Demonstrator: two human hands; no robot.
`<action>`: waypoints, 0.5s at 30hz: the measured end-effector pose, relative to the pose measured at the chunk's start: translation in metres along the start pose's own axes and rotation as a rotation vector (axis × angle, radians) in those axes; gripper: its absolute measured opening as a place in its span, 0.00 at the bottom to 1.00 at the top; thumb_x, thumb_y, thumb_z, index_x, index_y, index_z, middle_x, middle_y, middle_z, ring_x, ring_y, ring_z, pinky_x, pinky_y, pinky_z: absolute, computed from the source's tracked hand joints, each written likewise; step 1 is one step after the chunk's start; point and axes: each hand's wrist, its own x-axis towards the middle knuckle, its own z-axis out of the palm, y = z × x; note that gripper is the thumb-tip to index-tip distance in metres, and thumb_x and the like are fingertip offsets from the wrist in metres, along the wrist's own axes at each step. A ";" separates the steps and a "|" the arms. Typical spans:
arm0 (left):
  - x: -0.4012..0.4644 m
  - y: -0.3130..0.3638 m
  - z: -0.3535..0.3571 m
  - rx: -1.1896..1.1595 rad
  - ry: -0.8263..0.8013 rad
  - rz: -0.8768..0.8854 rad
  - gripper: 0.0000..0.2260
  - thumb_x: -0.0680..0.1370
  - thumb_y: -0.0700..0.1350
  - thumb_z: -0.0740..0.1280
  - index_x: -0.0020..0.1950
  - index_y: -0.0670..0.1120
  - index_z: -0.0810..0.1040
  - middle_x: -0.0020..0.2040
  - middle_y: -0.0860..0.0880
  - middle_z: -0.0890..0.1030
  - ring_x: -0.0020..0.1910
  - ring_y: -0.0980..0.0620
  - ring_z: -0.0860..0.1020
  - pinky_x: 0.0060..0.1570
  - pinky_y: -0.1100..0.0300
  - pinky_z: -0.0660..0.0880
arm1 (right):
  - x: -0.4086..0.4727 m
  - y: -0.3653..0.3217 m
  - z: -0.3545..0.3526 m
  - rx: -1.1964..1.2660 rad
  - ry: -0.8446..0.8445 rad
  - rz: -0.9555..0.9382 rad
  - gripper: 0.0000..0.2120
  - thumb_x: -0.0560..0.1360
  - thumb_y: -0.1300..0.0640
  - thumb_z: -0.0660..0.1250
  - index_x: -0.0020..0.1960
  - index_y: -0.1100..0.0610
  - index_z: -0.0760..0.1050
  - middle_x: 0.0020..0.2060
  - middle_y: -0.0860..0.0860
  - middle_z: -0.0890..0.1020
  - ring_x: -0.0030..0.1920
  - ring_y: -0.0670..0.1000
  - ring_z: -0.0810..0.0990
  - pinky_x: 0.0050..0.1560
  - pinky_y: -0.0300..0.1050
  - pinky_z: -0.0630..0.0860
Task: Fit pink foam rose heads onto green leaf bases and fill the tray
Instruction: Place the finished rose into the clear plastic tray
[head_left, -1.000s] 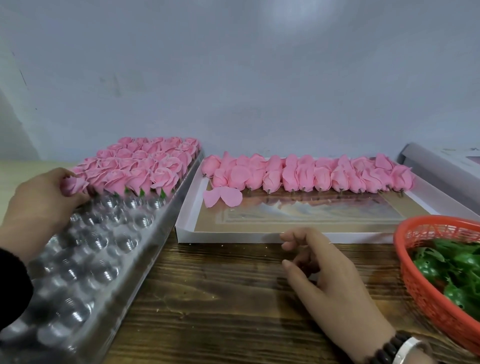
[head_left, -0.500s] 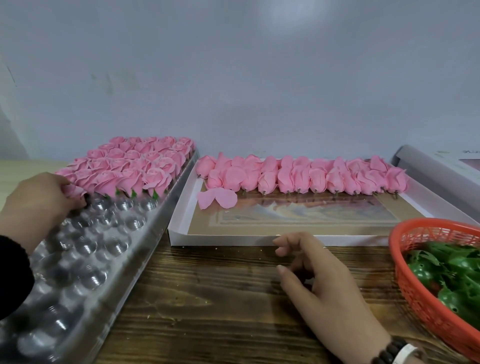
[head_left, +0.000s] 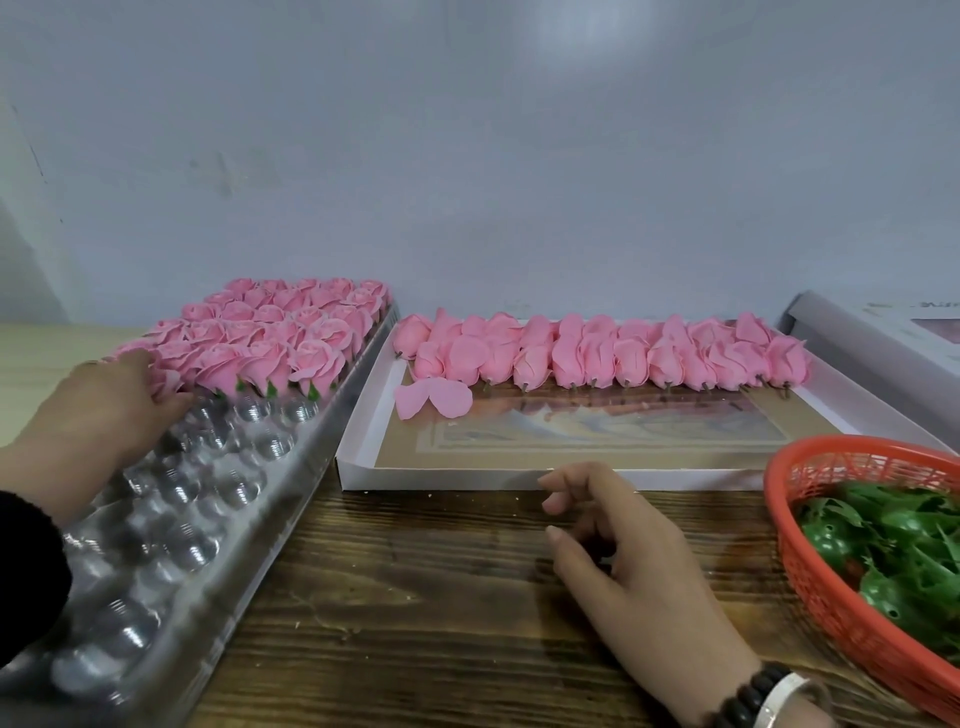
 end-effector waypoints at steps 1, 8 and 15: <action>-0.004 0.002 -0.004 -0.006 0.037 0.008 0.20 0.71 0.40 0.72 0.58 0.33 0.73 0.51 0.27 0.76 0.51 0.30 0.74 0.51 0.42 0.72 | 0.000 0.000 0.000 0.000 -0.003 0.003 0.15 0.72 0.62 0.66 0.49 0.43 0.71 0.44 0.42 0.77 0.42 0.45 0.76 0.41 0.28 0.69; -0.032 0.073 -0.045 -0.215 0.295 0.448 0.03 0.74 0.38 0.67 0.44 0.42 0.74 0.40 0.43 0.74 0.38 0.43 0.72 0.40 0.51 0.70 | 0.000 -0.003 0.000 -0.004 -0.010 0.003 0.15 0.73 0.63 0.66 0.49 0.43 0.71 0.44 0.43 0.77 0.42 0.45 0.76 0.40 0.28 0.69; -0.042 0.169 0.003 -0.469 -0.070 0.363 0.03 0.75 0.37 0.64 0.42 0.41 0.77 0.36 0.46 0.76 0.37 0.47 0.74 0.36 0.59 0.67 | 0.001 0.001 -0.001 0.005 0.001 0.012 0.16 0.71 0.63 0.66 0.47 0.41 0.71 0.43 0.41 0.77 0.41 0.46 0.75 0.41 0.29 0.69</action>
